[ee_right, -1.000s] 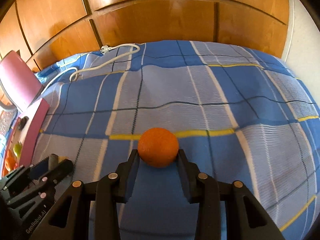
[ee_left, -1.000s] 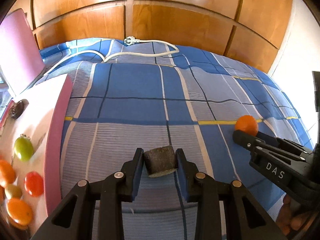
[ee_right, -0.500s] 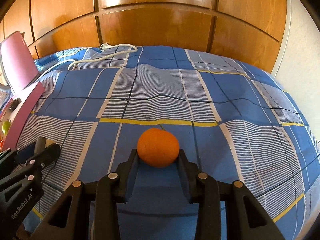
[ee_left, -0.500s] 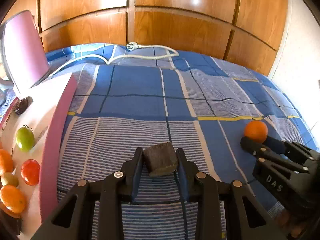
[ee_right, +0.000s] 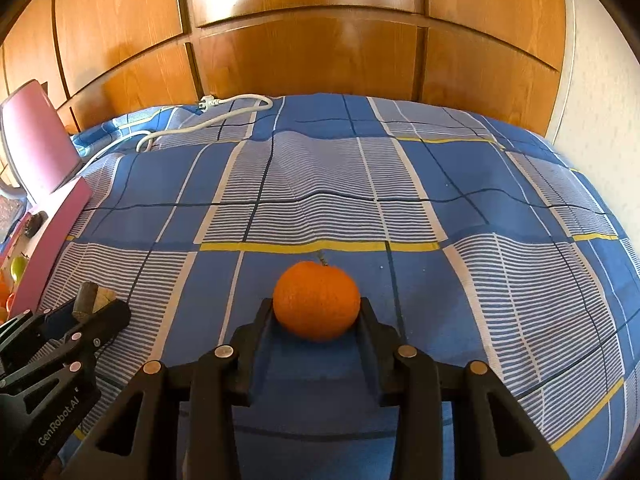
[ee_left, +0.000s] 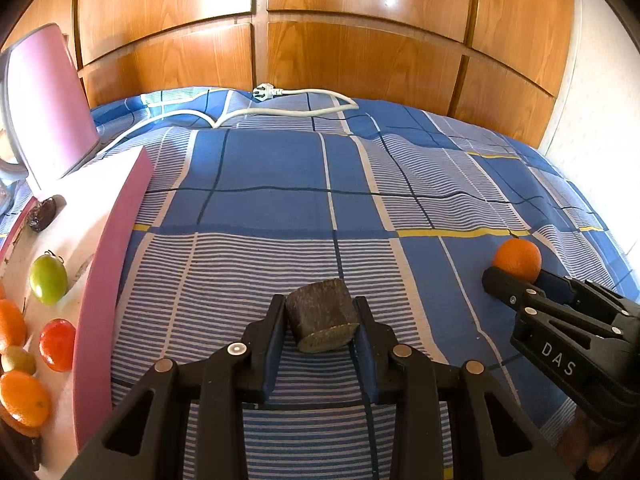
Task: Organize fruits
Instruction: 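Lift the beige chunk and orange off the bedspread with both tools, then carry the beige chunk and orange over the white tray with both tools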
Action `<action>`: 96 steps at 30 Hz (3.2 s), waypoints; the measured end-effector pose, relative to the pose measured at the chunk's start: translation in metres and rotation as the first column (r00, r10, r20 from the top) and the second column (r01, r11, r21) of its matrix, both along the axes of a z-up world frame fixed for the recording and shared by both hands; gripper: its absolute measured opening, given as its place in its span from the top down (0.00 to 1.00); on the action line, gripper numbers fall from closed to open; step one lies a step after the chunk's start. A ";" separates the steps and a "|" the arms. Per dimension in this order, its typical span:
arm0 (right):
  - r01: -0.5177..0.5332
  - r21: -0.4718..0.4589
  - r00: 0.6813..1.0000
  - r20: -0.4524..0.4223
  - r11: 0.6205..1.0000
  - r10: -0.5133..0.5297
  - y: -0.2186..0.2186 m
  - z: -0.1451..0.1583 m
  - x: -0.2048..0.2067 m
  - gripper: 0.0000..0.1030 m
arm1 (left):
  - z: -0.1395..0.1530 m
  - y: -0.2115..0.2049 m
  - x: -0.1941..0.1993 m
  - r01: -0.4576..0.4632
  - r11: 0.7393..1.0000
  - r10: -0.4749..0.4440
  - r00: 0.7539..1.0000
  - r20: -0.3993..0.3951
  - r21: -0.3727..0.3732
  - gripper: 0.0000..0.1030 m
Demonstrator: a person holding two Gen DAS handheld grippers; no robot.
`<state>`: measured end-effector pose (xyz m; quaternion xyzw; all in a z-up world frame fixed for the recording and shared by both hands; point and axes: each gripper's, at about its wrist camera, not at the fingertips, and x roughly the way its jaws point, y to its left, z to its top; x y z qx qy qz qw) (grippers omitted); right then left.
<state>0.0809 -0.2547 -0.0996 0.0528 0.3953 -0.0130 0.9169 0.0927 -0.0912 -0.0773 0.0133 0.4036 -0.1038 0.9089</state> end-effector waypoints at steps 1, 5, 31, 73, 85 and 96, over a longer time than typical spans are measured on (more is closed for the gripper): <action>0.000 0.001 1.000 0.001 1.000 0.000 0.000 0.000 0.000 0.61 | 0.000 0.000 0.000 0.001 1.000 -0.001 1.000 0.000 -0.001 0.68; -0.003 0.006 1.000 0.003 1.000 0.003 0.000 0.000 0.000 0.59 | -0.001 0.000 0.000 0.001 1.000 -0.001 1.000 0.002 -0.003 0.68; -0.054 0.125 0.998 0.033 0.991 0.050 -0.009 -0.001 -0.001 0.43 | -0.001 -0.013 -0.002 -0.003 0.996 0.001 1.000 0.019 0.085 0.68; -0.115 -0.090 0.993 -0.032 0.989 0.113 0.048 0.009 -0.025 0.63 | 0.018 0.027 -0.060 0.025 0.999 -0.025 1.000 0.014 0.043 0.69; -0.127 -0.009 0.987 -0.099 0.992 0.125 0.064 0.014 -0.048 0.63 | 0.048 0.051 -0.084 -0.012 1.000 0.014 0.996 0.093 -0.029 0.69; -0.187 0.087 0.973 -0.121 0.979 0.196 0.086 0.020 -0.051 0.63 | 0.074 0.089 -0.095 -0.097 0.993 0.106 0.985 0.134 -0.072 0.69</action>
